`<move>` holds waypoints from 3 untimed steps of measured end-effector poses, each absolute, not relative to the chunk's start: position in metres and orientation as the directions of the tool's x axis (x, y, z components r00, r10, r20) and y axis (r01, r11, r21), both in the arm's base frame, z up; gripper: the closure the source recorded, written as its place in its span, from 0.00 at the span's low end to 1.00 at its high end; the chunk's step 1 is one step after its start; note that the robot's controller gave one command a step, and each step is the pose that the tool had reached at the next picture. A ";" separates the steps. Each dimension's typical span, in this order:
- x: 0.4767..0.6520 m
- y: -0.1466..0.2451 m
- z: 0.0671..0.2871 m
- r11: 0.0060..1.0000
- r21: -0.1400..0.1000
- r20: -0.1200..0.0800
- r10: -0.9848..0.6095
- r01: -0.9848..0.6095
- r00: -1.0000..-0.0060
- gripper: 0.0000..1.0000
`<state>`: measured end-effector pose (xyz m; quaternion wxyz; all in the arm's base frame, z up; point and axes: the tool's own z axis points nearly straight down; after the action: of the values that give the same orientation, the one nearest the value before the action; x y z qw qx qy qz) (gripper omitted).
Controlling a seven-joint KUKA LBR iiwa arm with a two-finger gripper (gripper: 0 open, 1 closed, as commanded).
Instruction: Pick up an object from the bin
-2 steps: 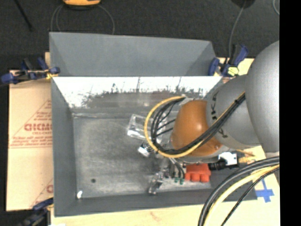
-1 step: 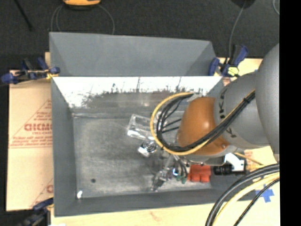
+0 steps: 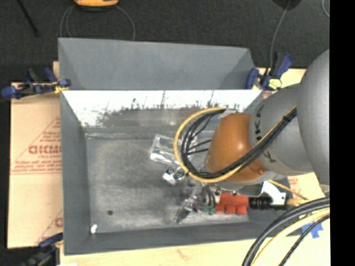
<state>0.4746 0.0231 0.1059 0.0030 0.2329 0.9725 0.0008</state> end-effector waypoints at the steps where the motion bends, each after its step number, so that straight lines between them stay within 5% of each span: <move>1: 0.476 0.016 0.073 0.804 0.008 -0.007 0.594 0.594 -0.804 0.00; 2: 0.476 0.040 0.074 0.783 0.006 -0.014 0.622 0.622 -0.783 0.00; 3: 0.476 0.042 0.074 0.784 0.008 -0.010 0.620 0.620 -0.784 1.00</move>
Offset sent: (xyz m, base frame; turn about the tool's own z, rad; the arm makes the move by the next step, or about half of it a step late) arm -0.0016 -0.0081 -0.0359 0.1726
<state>0.4765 0.0417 0.0743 0.0059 0.3283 0.9445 0.0020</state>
